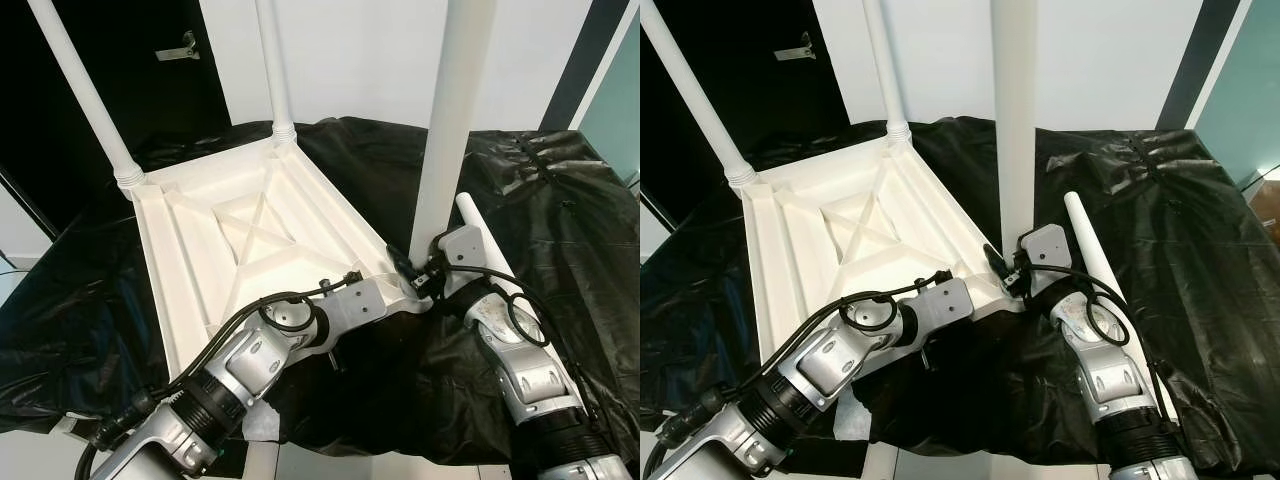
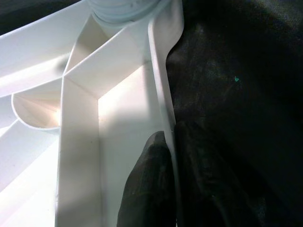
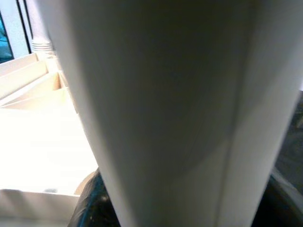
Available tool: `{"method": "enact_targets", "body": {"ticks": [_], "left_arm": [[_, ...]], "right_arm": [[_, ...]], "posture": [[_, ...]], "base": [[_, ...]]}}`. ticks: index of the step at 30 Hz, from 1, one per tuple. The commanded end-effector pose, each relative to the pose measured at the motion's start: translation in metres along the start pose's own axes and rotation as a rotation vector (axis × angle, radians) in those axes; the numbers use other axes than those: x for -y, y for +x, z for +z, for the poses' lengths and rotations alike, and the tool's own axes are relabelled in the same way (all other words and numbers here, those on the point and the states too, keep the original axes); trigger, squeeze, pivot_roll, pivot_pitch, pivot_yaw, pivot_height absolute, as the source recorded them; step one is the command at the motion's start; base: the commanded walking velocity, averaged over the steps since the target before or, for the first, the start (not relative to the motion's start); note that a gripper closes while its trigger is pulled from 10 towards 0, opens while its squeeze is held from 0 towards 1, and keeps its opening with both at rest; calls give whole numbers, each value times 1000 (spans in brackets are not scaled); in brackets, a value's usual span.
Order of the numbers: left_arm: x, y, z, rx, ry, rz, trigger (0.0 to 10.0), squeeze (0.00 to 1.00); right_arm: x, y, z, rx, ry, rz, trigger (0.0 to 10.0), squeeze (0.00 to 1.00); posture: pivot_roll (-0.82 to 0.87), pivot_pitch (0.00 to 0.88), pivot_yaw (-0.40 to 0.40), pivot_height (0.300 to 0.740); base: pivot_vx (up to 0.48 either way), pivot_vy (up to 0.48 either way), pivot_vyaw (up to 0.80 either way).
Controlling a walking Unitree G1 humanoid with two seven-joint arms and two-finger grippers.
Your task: Building children table
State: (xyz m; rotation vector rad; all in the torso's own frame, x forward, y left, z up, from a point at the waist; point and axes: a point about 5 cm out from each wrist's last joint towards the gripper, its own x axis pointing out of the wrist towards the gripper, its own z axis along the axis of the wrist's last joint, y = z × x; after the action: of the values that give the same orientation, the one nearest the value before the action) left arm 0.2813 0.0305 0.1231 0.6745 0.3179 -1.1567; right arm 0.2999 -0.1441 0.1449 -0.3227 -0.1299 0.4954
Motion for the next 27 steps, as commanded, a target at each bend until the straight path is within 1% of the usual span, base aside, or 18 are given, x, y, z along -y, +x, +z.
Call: {"method": "enact_targets", "body": {"ticks": [1, 4, 5, 7, 8, 9, 10, 11, 13, 15, 16, 18, 19, 20, 21, 23, 24, 27], "left_arm": [[-14, -9, 1, -11, 53, 81, 10000, 0], [-15, -9, 1, -12, 53, 82, 10000, 0], [-15, -9, 1, -12, 55, 83, 10000, 0], [-15, -9, 1, -12, 55, 83, 10000, 0], [-15, -9, 1, -12, 56, 84, 10000, 0], [-15, -9, 1, -12, 56, 84, 10000, 0], [-15, -10, 2, -11, 57, 85, 10000, 0], [-15, -10, 2, -11, 57, 85, 10000, 0], [-16, -10, 2, -10, 59, 86, 10000, 0], [-16, -10, 2, -10, 59, 86, 10000, 0], [-16, -10, 3, -9, 60, 87, 10000, 0], [-16, -10, 3, -9, 60, 87, 10000, 0], [-16, -10, 3, -7, 61, 88, 10000, 0], [-16, -10, 3, -7, 61, 88, 10000, 0], [-16, -10, 3, -6, 61, 89, 10000, 0], [-17, -10, 3, -5, 62, 93, 10000, 0], [-17, -11, 3, -5, 63, 94, 10000, 0], [-17, -11, 3, -5, 63, 94, 10000, 0]], "right_arm": [[-12, -8, -28, -124, 48, 59, 10000, 0], [-11, -7, -28, -102, 63, 92, 10000, 0], [-10, -6, -28, -90, 111, 117, 10000, 0], [-10, -6, -28, -90, 111, 117, 10000, 0], [-8, -5, -29, -95, 174, 112, 10000, 0], [-8, -5, -29, -95, 174, 112, 10000, 0], [-4, -4, -31, -109, 216, 89, 10000, 0], [-4, -4, -31, -109, 216, 89, 10000, 0], [4, 0, -36, -160, 263, 24, 10000, 0], [4, 0, -36, -160, 263, 24, 10000, 0], [9, 1, -37, -180, 279, -5, 10000, 0], [9, 1, -37, -180, 279, -5, 10000, 0], [13, 3, -38, -196, 298, -29, 10000, 0], [13, 3, -38, -196, 298, -29, 10000, 0], [17, 5, -38, -207, 333, -55, 10000, 0], [24, 8, -40, -237, 439, -110, 10000, 0], [25, 8, -41, -243, 452, -117, 10000, 0], [28, 9, -41, -251, 440, -109, 10000, 0]], "posture": [[-39, 9, 41, 740], [-38, 8, 43, 740], [-36, 7, 44, 740], [-36, 7, 44, 740], [-34, 7, 46, 740], [-34, 7, 46, 740], [-33, 6, 43, 740], [-33, 6, 43, 740], [-33, 5, 41, 740], [-33, 5, 41, 740], [-34, 4, 40, 740], [-34, 4, 40, 740], [-36, 5, 39, 740], [-36, 5, 39, 740], [-35, 5, 33, 740], [-33, 4, 31, 740], [-33, 4, 31, 740], [-35, 2, 31, 740]], "base": [[0, 0, 0], [0, 0, 0], [0, 0, 0], [0, 0, 0], [0, 0, 0], [0, 0, 0], [0, 0, 0], [0, 0, 0], [0, 0, 0], [0, 0, 0], [0, 0, 0], [0, 0, 0], [0, 0, 0], [0, 0, 0], [0, 0, 0], [0, 0, 0], [0, 0, 0], [0, 0, 0]]}}
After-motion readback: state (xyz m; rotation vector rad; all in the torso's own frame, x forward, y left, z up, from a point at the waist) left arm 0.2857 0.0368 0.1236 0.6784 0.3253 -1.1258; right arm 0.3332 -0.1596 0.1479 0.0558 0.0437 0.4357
